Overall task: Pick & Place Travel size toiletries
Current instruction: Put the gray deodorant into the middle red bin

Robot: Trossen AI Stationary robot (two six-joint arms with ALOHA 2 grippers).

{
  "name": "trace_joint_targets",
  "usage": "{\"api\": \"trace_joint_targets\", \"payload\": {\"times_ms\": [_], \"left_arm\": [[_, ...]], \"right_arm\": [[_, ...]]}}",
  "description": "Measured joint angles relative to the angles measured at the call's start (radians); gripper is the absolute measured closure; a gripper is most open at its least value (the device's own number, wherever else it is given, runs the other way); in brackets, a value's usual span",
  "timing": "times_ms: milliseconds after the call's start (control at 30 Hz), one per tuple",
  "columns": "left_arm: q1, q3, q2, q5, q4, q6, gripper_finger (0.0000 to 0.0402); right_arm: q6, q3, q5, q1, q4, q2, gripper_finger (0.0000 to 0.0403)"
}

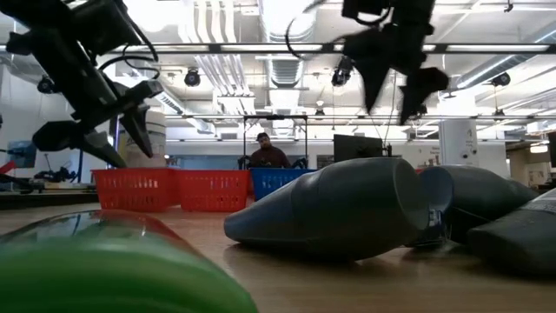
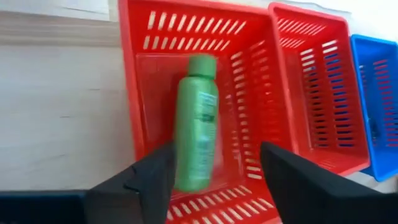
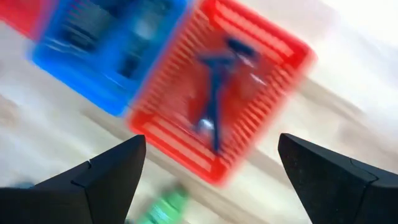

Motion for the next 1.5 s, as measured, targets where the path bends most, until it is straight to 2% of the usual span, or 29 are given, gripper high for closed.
{"api": "trace_joint_targets", "payload": {"times_ms": [167, 300, 500, 600, 733, 1200, 1333, 1433, 1500], "left_arm": [[0.0, 0.011, 0.0, -0.022, -0.001, 0.047, 0.0145], [0.0, 0.035, -0.002, -0.044, -0.001, 0.089, 0.0144], [-0.001, 0.104, -0.006, -0.059, -0.001, 0.209, 0.0143], [-0.001, 0.137, -0.006, -0.074, -0.001, 0.28, 0.0143], [0.002, 0.162, -0.006, -0.08, -0.001, 0.356, 0.0142], [0.003, 0.174, -0.011, -0.077, -0.011, 0.418, 0.0142], [0.004, 0.174, -0.011, -0.074, -0.011, 0.441, 0.0142], [0.004, 0.174, -0.011, -0.067, -0.01, 0.456, 0.0142], [0.003, 0.174, -0.011, -0.059, -0.01, 0.456, 0.0142]], "right_arm": [[0.106, -0.036, -0.015, 0.031, -0.204, -0.007, 0.0039], [0.255, -0.108, -0.094, 0.09, -0.234, -0.064, 0.0039], [0.674, -0.266, -0.172, 0.264, -0.235, -0.222, 0.0039], [0.913, -0.331, -0.16, 0.368, -0.203, -0.301, 0.0039], [1.119, -0.407, -0.131, 0.457, -0.139, -0.352, 0.0039], [1.253, -0.638, -0.176, 0.482, 0.111, -0.346, 0.0039], [1.258, -0.686, -0.174, 0.481, 0.134, -0.346, 0.0039], [1.253, -0.705, -0.174, 0.482, 0.135, -0.346, 0.0052], [1.248, -0.711, -0.174, 0.482, 0.137, -0.346, 0.0076]]}}
